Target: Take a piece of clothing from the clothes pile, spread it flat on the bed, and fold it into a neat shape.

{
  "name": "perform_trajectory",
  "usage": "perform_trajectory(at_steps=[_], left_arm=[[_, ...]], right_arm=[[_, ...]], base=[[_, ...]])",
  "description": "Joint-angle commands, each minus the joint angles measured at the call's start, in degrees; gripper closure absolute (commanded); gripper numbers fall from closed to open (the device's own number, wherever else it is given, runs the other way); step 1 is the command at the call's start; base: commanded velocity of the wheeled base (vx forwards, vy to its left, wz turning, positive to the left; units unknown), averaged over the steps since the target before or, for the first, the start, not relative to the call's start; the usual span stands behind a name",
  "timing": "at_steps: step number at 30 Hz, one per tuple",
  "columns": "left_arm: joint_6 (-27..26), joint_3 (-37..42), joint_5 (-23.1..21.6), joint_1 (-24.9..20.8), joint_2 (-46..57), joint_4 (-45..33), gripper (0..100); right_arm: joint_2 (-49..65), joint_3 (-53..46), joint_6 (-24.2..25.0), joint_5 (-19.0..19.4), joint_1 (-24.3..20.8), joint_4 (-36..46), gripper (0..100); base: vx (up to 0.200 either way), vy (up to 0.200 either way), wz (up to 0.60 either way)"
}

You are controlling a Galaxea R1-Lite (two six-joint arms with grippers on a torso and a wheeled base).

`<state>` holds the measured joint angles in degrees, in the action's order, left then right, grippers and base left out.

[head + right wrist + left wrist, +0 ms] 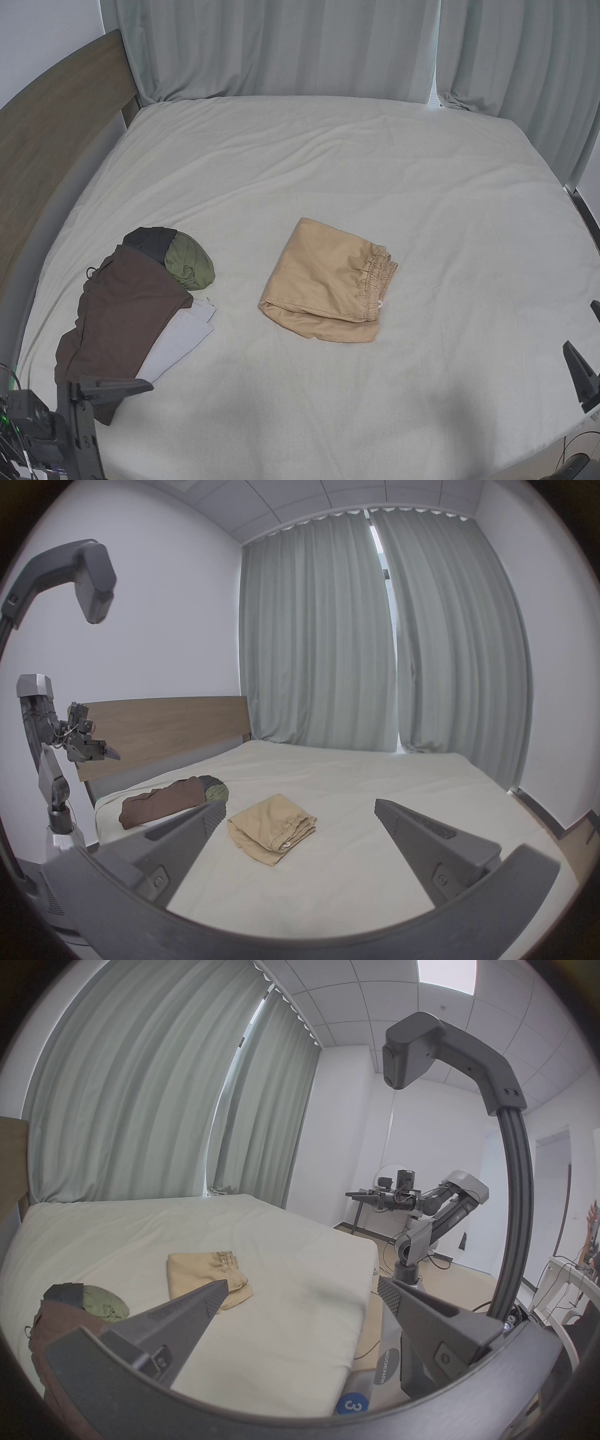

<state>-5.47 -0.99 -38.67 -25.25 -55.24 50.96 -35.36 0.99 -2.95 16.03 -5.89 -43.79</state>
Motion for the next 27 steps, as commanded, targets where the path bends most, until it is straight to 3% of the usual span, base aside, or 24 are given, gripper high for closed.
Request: perform_trajectory(at_steps=[1, 8, 11, 12, 19, 21, 22, 25, 26, 27], left_arm=[[-0.3, 1.0, 1.0, 2.3, 15.8, -9.6, 0], [-0.4, 1.0, 1.1, 3.6, 24.3, -20.1, 0], [-0.4, 1.0, 1.1, 3.9, 25.3, -21.2, 0], [-0.2, 1.0, 1.8, 5.7, 32.4, -27.9, 0], [0.8, 1.0, 6.2, 6.4, 44.2, -36.4, 0], [2.3, 1.0, 6.5, 7.1, 48.5, -39.2, 0], [2.6, 1.0, 6.5, 8.9, 51.6, -41.7, 0], [2.6, 1.0, 7.1, 9.7, 52.4, -42.3, 0], [2.7, 1.0, 7.4, 9.7, 52.3, -42.2, 0], [2.8, 1.0, 10.0, 9.7, 52.3, -42.0, 0]], right_arm=[[15.9, -1.0, 0.1, 1.5, 4.7, 7.0, 0], [23.7, -1.0, 0.8, 1.4, 4.7, 16.4, 0], [24.5, -1.0, 0.8, 1.4, 4.7, 17.4, 0], [28.9, -1.0, 0.8, 1.4, 4.7, 22.2, 0], [35.4, -1.0, 1.6, 1.0, 5.6, 29.6, 0], [35.4, -1.0, 2.4, -0.8, 5.6, 32.8, 0], [35.4, -1.0, 3.8, -3.8, 5.6, 34.5, 0], [35.4, -1.0, 4.4, -10.1, 5.8, 40.7, 0], [35.4, -1.0, 4.4, -10.3, 5.8, 40.7, 0], [35.4, -1.0, 3.4, -12.1, 5.8, 40.5, 0]], base=[[0.0, 0.0, 0.0], [0.0, 0.0, 0.0], [0.0, 0.0, 0.0], [0.0, 0.0, 0.0], [0.0, 0.0, 0.0], [0.0, 0.0, 0.0], [0.0, 0.0, 0.0], [0.0, 0.0, 0.0], [0.0, 0.0, 0.0], [0.0, 0.0, 0.0]])
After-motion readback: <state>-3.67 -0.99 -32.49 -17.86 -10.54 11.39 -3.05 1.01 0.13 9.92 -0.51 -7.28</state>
